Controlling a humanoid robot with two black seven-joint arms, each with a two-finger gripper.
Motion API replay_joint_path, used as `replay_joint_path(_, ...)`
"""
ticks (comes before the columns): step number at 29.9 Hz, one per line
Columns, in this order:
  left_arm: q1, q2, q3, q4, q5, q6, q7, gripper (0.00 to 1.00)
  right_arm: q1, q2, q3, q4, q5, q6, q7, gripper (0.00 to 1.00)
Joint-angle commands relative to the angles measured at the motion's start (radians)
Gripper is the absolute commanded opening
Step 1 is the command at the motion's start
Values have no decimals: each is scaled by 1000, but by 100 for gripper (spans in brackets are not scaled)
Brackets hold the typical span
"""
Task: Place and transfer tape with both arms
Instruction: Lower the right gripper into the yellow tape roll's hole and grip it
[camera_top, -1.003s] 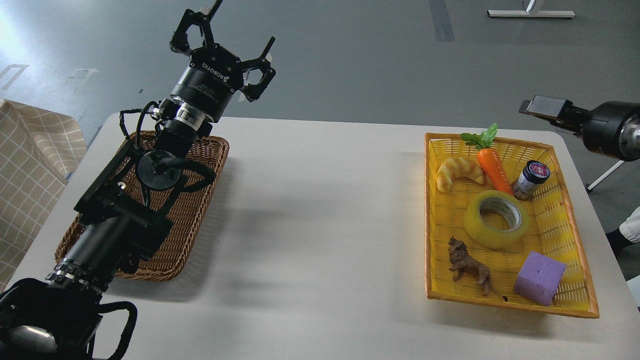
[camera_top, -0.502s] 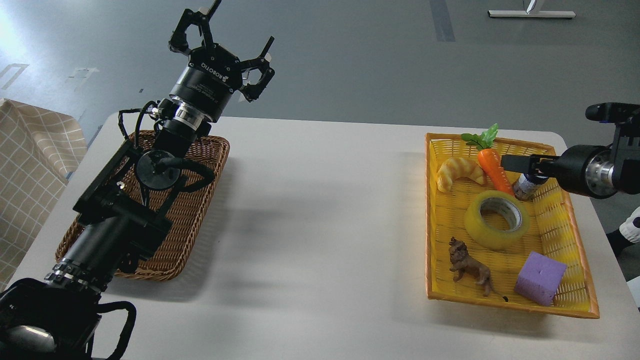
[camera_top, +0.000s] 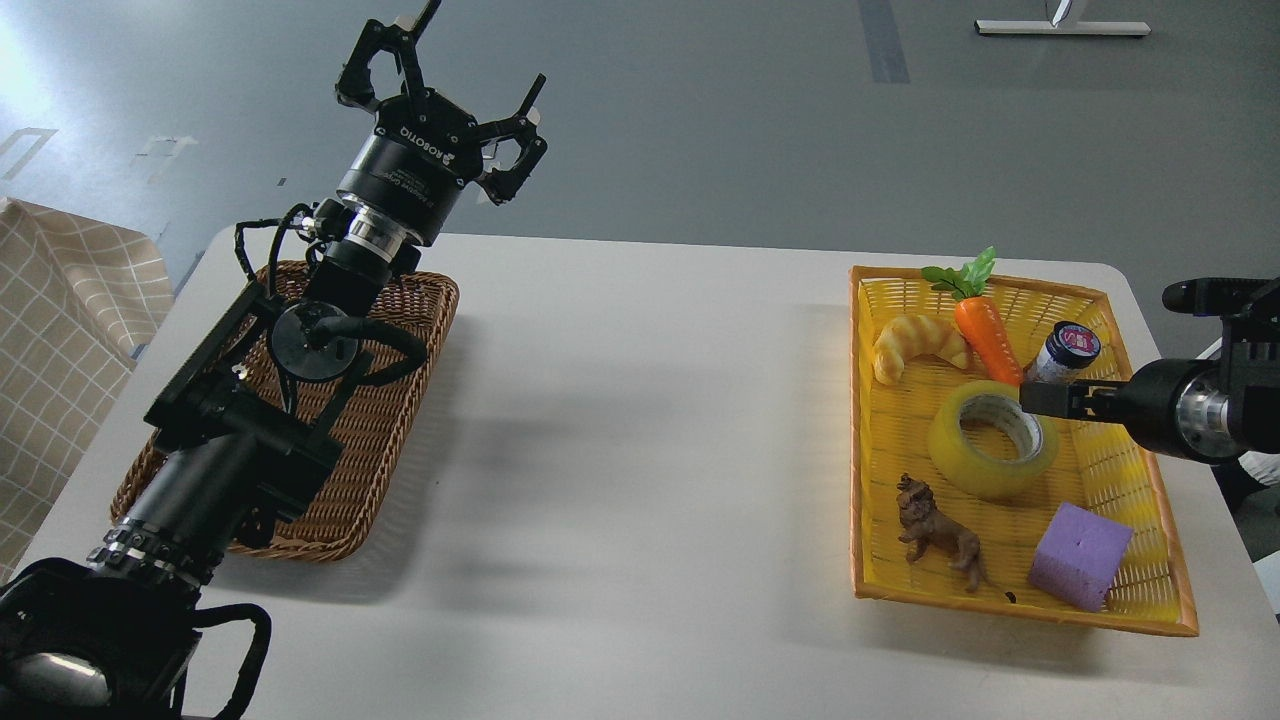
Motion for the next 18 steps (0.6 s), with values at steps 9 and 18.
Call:
replay_joint_path(9, 8, 8, -2, -3, 1, 0, 0, 98, -44, 29, 0, -7, -71, 0, -2, 93)
replay_joint_path(18, 8, 9, -2, -3, 1, 0, 0, 98, -51, 39, 1, -33, -94, 0, -2, 79)
